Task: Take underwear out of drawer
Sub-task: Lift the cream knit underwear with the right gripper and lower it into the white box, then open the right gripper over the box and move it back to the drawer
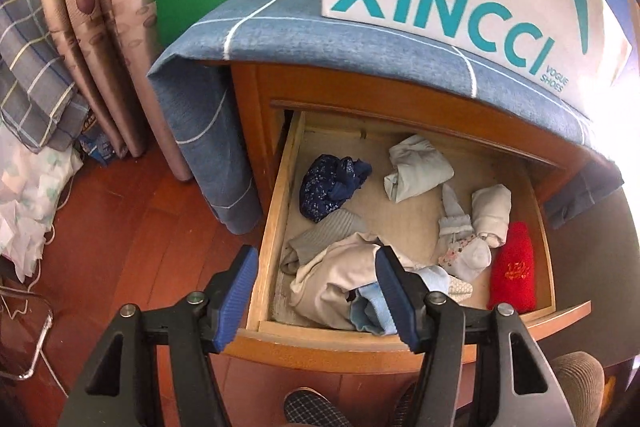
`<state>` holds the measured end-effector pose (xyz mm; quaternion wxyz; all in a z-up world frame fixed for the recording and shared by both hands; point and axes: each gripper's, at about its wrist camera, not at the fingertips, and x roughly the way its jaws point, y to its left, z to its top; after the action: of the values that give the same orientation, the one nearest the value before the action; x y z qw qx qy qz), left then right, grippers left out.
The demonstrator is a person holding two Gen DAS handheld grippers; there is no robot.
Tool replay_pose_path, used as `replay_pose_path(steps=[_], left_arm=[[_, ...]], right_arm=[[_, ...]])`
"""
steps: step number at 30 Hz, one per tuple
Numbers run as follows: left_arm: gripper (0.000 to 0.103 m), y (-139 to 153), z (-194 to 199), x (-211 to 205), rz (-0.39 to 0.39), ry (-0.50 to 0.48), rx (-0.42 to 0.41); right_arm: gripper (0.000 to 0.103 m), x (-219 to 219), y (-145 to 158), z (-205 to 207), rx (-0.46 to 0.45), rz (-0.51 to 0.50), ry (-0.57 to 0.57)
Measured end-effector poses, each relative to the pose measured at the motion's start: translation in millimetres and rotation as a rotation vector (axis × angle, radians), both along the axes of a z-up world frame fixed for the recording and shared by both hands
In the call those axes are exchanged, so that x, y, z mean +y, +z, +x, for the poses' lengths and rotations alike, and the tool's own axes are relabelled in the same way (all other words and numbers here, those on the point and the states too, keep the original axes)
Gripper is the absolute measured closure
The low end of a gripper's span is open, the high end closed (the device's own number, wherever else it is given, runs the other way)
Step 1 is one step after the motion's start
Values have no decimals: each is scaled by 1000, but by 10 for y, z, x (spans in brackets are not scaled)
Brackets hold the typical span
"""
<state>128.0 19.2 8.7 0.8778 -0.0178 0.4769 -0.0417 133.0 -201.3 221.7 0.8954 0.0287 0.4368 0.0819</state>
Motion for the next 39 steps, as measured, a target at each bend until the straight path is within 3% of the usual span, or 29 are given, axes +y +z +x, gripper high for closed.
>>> replay_pose_path(steps=[5,12,15,19,25,31,35,39], left_arm=[[41,-11,3,48,-27,14,8],[41,-15,-6,106,-57,36,8],[41,-28,-2,114,-65,37,10],[41,-40,5,129,-76,37,14],[41,-63,26,123,-85,30,23],[41,-78,42,100,-82,21,31],[41,-86,51,108,-88,25,36],[41,-91,55,116,-83,30,35]], right_arm=[[77,114,622,411,-129,-19,-12],[77,307,973,1147,-200,-61,-53],[76,359,810,1526,-146,-86,-73],[76,400,359,1926,-21,-142,-89],[76,387,-293,2175,152,-188,-85],[71,418,-639,2285,263,-233,-71],[55,374,-721,2253,286,-240,-66],[37,402,-625,2190,236,-267,-70]])
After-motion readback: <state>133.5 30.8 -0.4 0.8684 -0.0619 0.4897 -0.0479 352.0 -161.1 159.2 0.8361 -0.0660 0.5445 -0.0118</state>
